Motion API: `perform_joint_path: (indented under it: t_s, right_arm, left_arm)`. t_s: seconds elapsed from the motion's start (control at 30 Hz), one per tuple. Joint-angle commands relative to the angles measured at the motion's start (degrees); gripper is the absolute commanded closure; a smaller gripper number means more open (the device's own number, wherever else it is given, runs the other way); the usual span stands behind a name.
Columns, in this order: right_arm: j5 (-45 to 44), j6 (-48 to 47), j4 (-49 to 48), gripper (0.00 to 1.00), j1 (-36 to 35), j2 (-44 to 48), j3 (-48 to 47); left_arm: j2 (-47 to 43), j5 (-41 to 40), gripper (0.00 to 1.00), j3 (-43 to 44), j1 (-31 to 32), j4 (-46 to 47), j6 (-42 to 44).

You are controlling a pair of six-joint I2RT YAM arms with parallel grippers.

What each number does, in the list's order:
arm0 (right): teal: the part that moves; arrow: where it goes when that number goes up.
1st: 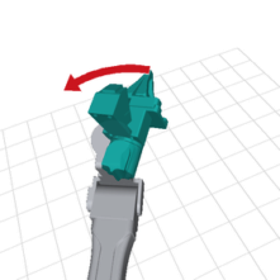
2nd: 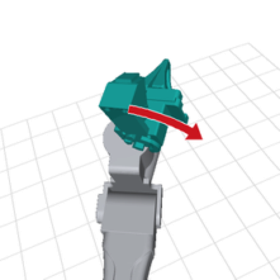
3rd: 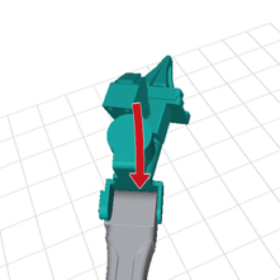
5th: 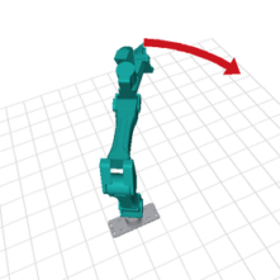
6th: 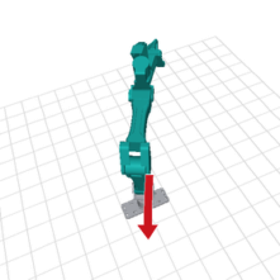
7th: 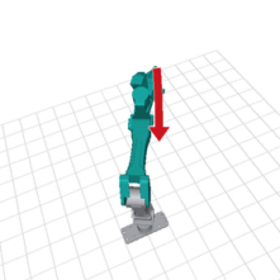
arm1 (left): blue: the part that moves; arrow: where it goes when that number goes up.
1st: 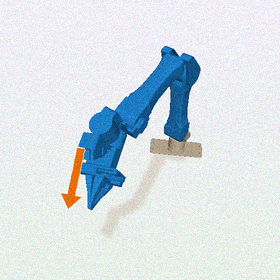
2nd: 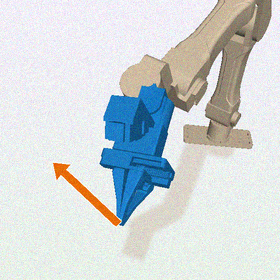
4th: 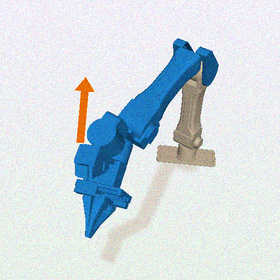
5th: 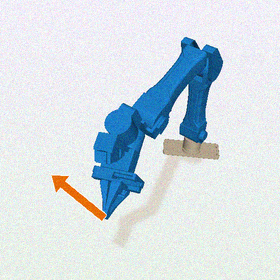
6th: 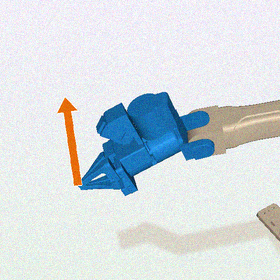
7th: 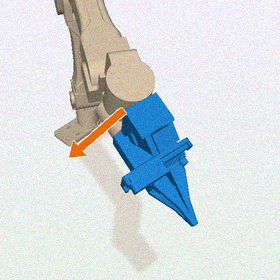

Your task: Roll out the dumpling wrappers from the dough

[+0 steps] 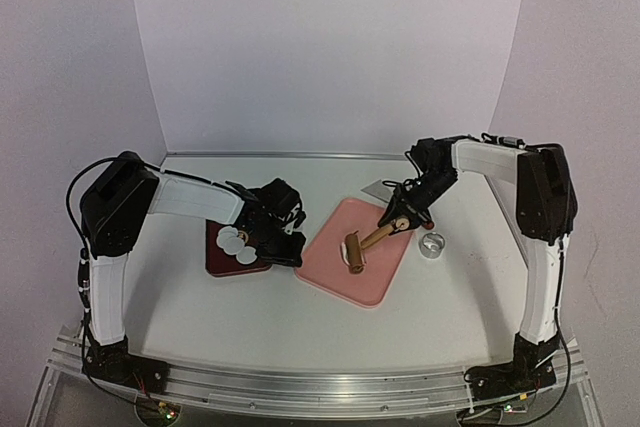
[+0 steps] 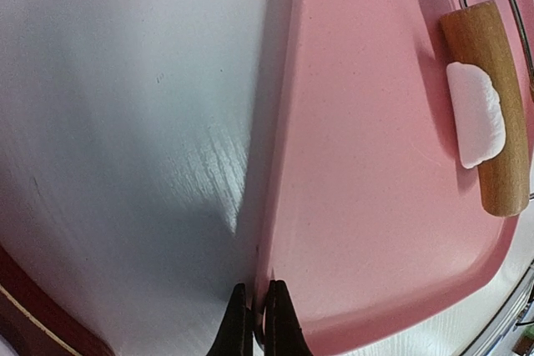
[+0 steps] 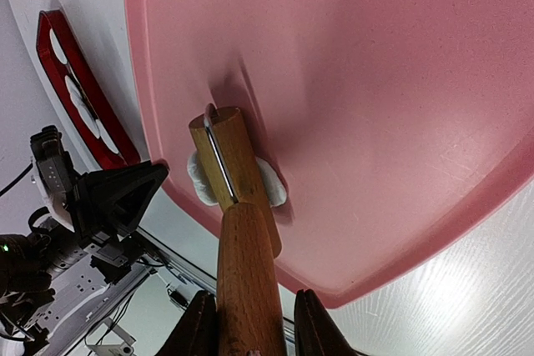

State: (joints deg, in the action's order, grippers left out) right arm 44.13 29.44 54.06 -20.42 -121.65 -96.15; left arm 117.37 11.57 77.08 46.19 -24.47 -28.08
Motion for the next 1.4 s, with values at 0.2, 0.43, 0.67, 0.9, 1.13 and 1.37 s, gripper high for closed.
perform_joint_path:
  t_s: [0.2,0.43,0.67,0.9,1.13,1.37]
  right_arm:
    - [-16.4,-1.3,4.3,1.0,-4.1,-11.2,-2.8]
    - [-19.1,-0.6,4.3,1.0,-5.0,-12.3,-3.4]
    - [-21.4,-0.1,4.4,1.0,-5.1,-13.1,-2.9]
    - [-21.7,-0.2,4.4,1.0,-5.8,-14.9,-4.3]
    - [-21.3,-0.2,4.4,1.0,-6.2,-16.0,-5.3]
    - [-20.6,-0.4,4.4,1.0,-6.9,-17.7,-6.7]
  left_arm:
    - [0.4,-1.3,1.0,-1.3,0.1,0.0,-1.0]
    - [0.8,-1.0,1.0,-0.9,0.1,-0.1,-0.8]
    - [1.2,-0.8,1.0,-0.6,0.1,-0.2,-0.7]
    - [1.3,-0.7,1.0,-0.5,0.1,-0.2,-0.7]
    - [1.1,-0.6,1.0,-0.7,0.1,-0.1,-0.9]
    - [0.8,-0.5,1.0,-1.0,0.2,0.0,-1.3]
